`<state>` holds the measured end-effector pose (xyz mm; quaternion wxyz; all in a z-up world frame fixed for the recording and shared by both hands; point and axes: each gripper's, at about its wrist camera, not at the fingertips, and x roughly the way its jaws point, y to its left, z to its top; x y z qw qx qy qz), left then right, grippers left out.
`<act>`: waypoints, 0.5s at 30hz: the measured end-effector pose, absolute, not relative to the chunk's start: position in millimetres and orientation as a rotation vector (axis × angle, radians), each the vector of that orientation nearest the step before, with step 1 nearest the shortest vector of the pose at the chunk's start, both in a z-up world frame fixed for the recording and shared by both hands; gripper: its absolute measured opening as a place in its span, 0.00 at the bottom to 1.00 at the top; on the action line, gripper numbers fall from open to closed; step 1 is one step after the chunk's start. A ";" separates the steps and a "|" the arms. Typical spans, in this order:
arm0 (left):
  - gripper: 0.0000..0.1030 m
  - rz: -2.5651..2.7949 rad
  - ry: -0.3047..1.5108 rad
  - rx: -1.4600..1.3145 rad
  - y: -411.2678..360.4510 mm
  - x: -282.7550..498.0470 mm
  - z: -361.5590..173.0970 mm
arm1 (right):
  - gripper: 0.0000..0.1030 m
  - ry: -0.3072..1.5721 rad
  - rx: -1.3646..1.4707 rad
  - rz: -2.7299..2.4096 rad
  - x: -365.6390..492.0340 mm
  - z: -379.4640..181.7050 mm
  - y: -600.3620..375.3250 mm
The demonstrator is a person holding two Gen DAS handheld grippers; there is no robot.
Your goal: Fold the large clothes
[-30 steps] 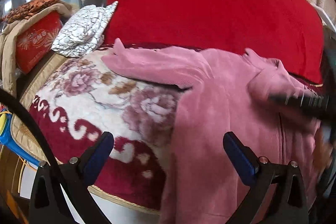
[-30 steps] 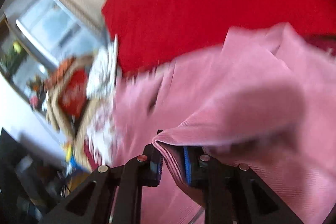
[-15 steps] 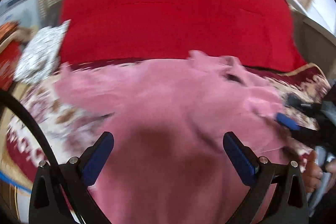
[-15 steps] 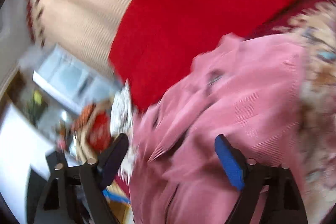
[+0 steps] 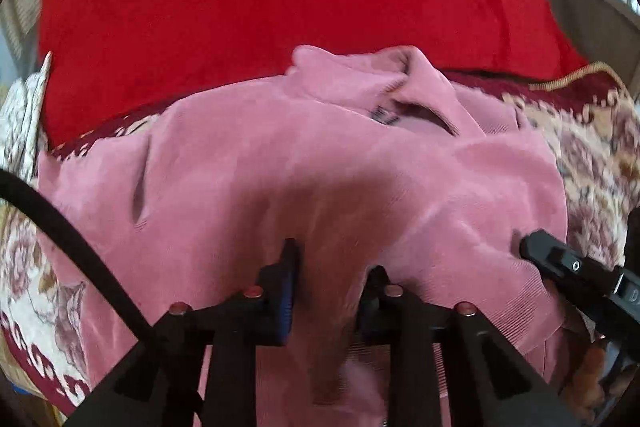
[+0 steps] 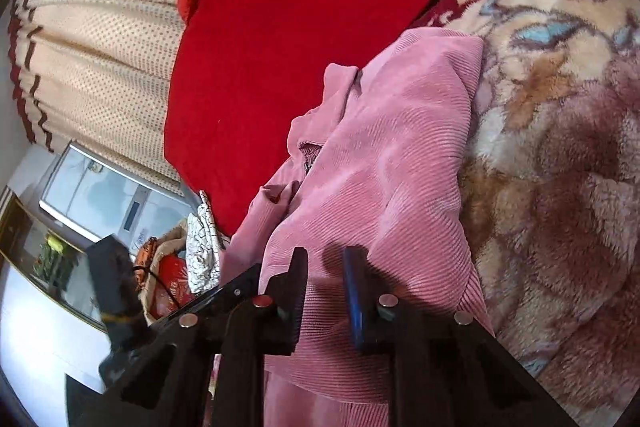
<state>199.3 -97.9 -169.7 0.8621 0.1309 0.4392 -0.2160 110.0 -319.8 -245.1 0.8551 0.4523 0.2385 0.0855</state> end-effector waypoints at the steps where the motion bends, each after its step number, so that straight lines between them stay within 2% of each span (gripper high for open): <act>1: 0.17 -0.452 0.914 0.259 -89.3 199.9 -165.4 | 0.20 0.498 0.938 0.175 107.9 -243.7 -320.5; 5: 0.18 -0.430 0.893 0.200 -40.2 198.8 -137.3 | 0.20 0.487 0.884 0.156 107.4 -240.3 -315.6; 6: 0.33 -0.424 0.895 0.190 -26.8 197.9 -131.7 | 0.20 0.485 0.874 0.153 106.8 -240.3 -315.5; 7: 0.43 -0.412 0.896 0.182 -12.6 196.8 -126.2 | 0.20 0.484 0.869 0.151 106.8 -239.7 -314.7; 8: 0.62 -0.378 0.881 0.172 9.2 193.6 -118.2 | 0.20 0.483 0.867 0.150 106.9 -239.4 -314.2; 9: 0.70 -0.346 0.861 0.166 25.0 191.7 -112.6 | 0.20 0.482 0.866 0.149 107.1 -239.1 -314.0; 15: 0.70 -0.151 0.827 0.066 139.9 201.1 -94.8 | 0.20 0.475 0.837 0.131 105.8 -237.6 -310.4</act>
